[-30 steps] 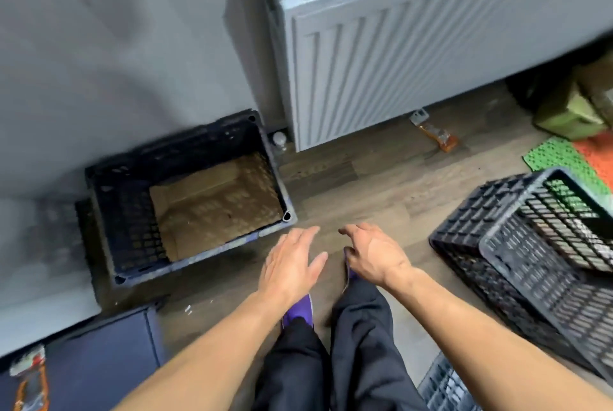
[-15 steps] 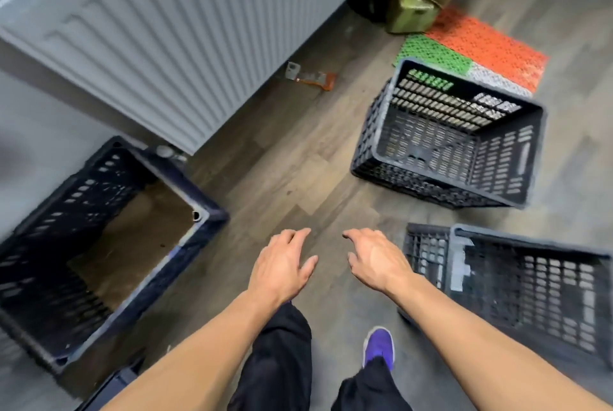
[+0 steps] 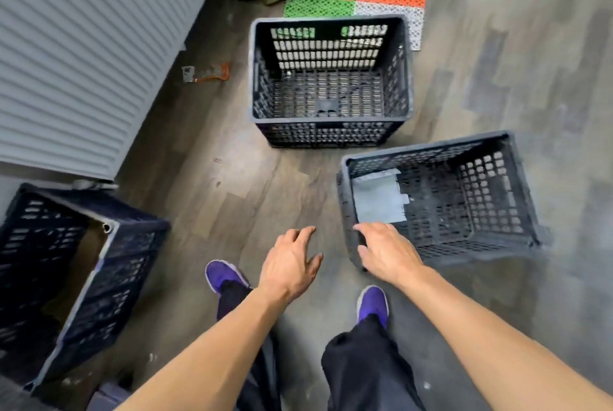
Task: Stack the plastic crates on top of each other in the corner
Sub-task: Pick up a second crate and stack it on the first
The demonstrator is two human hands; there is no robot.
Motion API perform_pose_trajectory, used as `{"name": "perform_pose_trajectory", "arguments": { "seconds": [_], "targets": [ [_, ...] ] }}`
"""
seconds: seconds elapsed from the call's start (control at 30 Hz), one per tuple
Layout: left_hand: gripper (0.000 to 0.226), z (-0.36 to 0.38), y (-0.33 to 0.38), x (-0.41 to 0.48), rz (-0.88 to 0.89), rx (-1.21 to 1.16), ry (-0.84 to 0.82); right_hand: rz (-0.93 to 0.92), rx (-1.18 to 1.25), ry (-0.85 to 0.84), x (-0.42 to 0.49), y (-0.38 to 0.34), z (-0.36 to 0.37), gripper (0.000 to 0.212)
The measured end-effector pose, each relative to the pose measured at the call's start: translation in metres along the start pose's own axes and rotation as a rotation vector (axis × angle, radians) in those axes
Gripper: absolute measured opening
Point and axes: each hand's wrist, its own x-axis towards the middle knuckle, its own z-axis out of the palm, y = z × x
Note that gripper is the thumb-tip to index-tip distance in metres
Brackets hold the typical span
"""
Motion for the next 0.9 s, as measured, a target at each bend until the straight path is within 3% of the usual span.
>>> {"name": "perform_pose_trajectory", "arguments": {
  "seconds": [0.17,0.33,0.9],
  "targets": [
    [0.058,0.054,0.084,-0.009,-0.015,-0.058,-0.05,0.069,0.031,0.011,-0.04,0.088,-0.01,0.048],
    [0.058,0.08,0.122,-0.008,0.018,-0.021,-0.083,0.14,0.113,0.044,-0.054,0.132,-0.008,0.048],
    [0.07,0.13,0.066,0.093,0.046,0.233,-0.243,0.415,0.421,-0.017,-0.007,0.171,0.088,0.048]
  ]
}}
